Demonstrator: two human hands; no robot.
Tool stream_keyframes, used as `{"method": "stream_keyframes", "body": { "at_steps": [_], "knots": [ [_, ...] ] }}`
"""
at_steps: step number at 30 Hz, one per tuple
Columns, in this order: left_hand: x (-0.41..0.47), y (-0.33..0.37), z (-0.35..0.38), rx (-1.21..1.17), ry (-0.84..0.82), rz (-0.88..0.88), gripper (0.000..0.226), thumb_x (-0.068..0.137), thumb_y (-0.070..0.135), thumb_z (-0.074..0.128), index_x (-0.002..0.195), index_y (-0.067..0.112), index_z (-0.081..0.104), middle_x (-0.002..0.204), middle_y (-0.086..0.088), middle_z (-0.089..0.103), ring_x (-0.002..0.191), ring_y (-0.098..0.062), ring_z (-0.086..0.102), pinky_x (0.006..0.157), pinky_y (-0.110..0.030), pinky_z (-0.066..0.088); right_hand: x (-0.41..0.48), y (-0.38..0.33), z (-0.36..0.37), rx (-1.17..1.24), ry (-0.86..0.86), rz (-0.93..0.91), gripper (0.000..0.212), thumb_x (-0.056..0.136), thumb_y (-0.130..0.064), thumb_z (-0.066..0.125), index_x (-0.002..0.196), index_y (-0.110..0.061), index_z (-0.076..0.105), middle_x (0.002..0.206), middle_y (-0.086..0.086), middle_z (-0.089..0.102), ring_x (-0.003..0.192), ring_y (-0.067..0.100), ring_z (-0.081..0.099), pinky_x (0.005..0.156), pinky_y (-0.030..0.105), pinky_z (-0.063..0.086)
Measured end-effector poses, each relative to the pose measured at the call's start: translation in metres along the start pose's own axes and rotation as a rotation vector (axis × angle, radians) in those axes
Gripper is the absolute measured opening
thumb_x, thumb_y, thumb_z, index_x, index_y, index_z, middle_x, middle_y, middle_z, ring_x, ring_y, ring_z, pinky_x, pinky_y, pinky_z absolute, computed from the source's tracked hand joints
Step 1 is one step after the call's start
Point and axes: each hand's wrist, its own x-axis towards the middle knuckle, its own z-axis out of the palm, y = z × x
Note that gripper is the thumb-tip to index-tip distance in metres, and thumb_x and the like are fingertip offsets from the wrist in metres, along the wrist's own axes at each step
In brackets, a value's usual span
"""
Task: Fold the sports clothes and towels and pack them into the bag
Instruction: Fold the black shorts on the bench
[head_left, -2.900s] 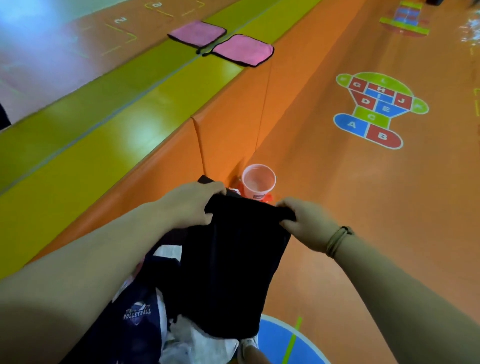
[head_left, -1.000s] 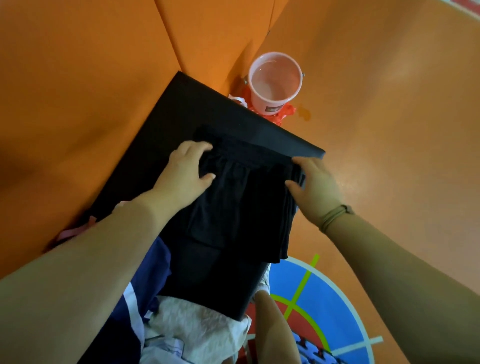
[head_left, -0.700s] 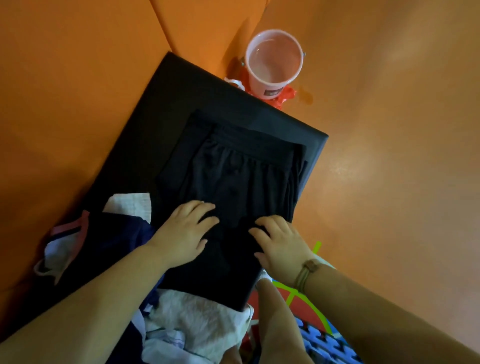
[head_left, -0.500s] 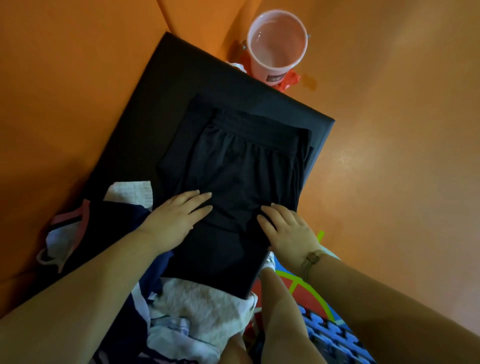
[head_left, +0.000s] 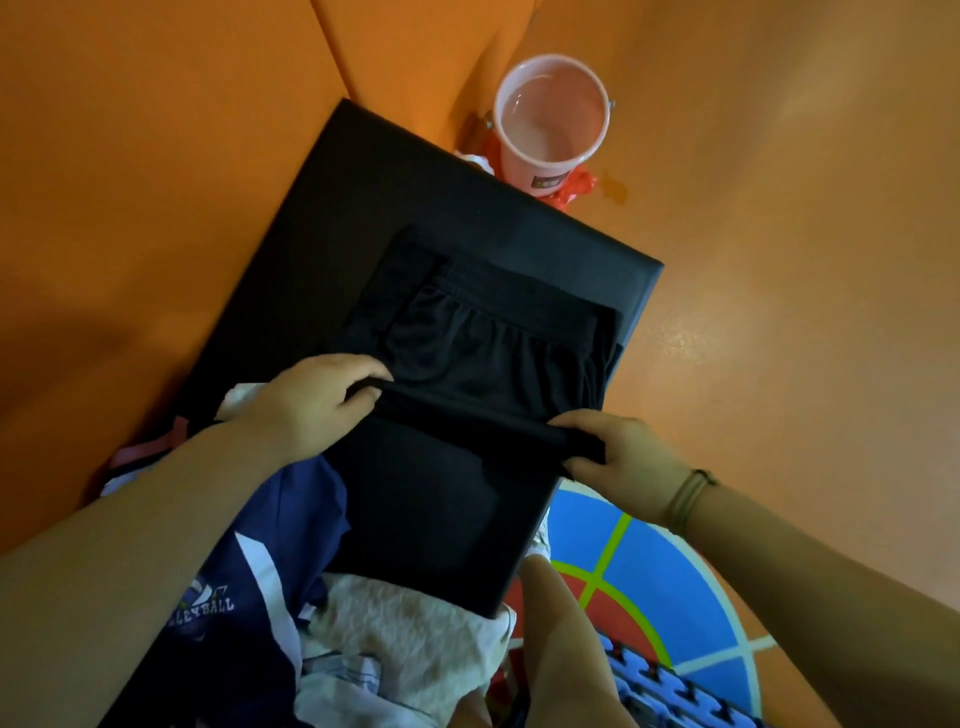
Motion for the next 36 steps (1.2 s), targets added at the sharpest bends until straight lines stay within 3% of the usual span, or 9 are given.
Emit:
{"method": "stream_keyframes", "body": {
  "at_steps": [4,10,13,16,21,26,28,32,36],
  "knots": [
    [0.028,0.026,-0.030,-0.040,0.152,-0.045,0.022,0.091,0.028,0.058,0.113,0.026,0.062,0.100,0.009,0.058,0.098,-0.013,0.055,0.087,-0.034,0.047,0.010,-0.007,-0.033,0.363,0.139,0.047,0.041,0.079,-0.004,0.064,0.092,-0.043,0.060,0.081,0.002,0.069,0.065,0.023,0.067,0.070,0.043,0.056],
    [0.091,0.061,-0.042,0.087,0.373,-0.017,0.031,0.091,0.031,0.059,0.120,0.022,0.059,0.104,-0.003,0.058,0.103,-0.023,0.049,0.088,-0.039,0.044,0.040,-0.005,-0.070,0.424,0.436,0.116,0.022,0.086,-0.005,0.062,0.103,-0.019,0.059,0.094,-0.003,0.063,0.090,0.018,0.059,0.079,0.027,0.050],
    [0.106,0.071,-0.035,0.232,0.448,-0.033,0.037,0.092,0.029,0.058,0.127,0.019,0.054,0.121,-0.007,0.055,0.115,-0.031,0.043,0.094,-0.045,0.043,0.047,0.001,-0.073,0.113,0.607,0.133,0.026,0.089,-0.011,0.060,0.114,-0.009,0.059,0.112,0.010,0.060,0.103,0.025,0.056,0.085,0.036,0.046],
    [0.099,0.074,-0.019,0.344,0.459,0.088,0.036,0.087,0.027,0.062,0.121,0.014,0.058,0.122,-0.010,0.052,0.114,-0.034,0.044,0.090,-0.045,0.043,0.048,0.000,-0.063,-0.239,0.700,-0.116,0.031,0.084,-0.014,0.058,0.112,0.000,0.061,0.110,0.019,0.060,0.103,0.034,0.051,0.088,0.039,0.042],
    [0.075,0.048,0.025,0.466,0.236,0.267,0.037,0.084,0.022,0.065,0.120,0.011,0.062,0.131,-0.011,0.054,0.120,-0.034,0.050,0.092,-0.048,0.045,0.044,0.001,-0.019,-0.589,0.386,-0.222,0.054,0.073,-0.022,0.076,0.122,-0.004,0.061,0.130,0.019,0.056,0.120,0.040,0.052,0.096,0.055,0.045],
    [0.066,0.027,0.036,0.477,0.019,0.190,0.060,0.096,0.032,0.047,0.150,0.024,0.020,0.160,0.003,0.003,0.147,-0.019,0.003,0.117,-0.037,0.010,0.046,0.011,-0.022,-0.663,0.207,-0.106,0.070,0.066,-0.023,0.083,0.129,-0.009,0.055,0.141,0.014,0.047,0.128,0.039,0.045,0.100,0.055,0.035],
    [0.066,0.030,0.030,0.440,-0.023,0.163,0.059,0.098,0.034,0.043,0.150,0.027,0.016,0.160,0.006,-0.003,0.147,-0.015,-0.003,0.117,-0.036,0.009,0.046,0.007,-0.029,-0.664,0.164,-0.101,0.069,0.074,-0.024,0.077,0.136,-0.012,0.048,0.148,0.012,0.038,0.136,0.037,0.035,0.106,0.053,0.029],
    [0.051,0.041,0.023,0.272,0.026,0.069,0.053,0.096,0.032,0.049,0.145,0.021,0.034,0.158,0.003,0.017,0.145,-0.017,0.013,0.113,-0.037,0.025,0.041,-0.019,-0.037,-0.597,0.087,-0.019,0.065,0.093,-0.035,0.053,0.148,-0.018,0.024,0.158,0.004,0.011,0.146,0.028,0.004,0.117,0.046,0.011],
    [0.009,0.045,0.035,0.149,0.118,-0.007,0.045,0.092,0.029,0.056,0.135,0.016,0.050,0.142,-0.002,0.043,0.131,-0.024,0.039,0.104,-0.040,0.035,0.032,-0.043,-0.026,-0.544,0.124,-0.147,0.052,0.079,-0.027,0.071,0.124,-0.005,0.058,0.129,0.019,0.056,0.126,0.042,0.046,0.098,0.057,0.043]
  ]
}}
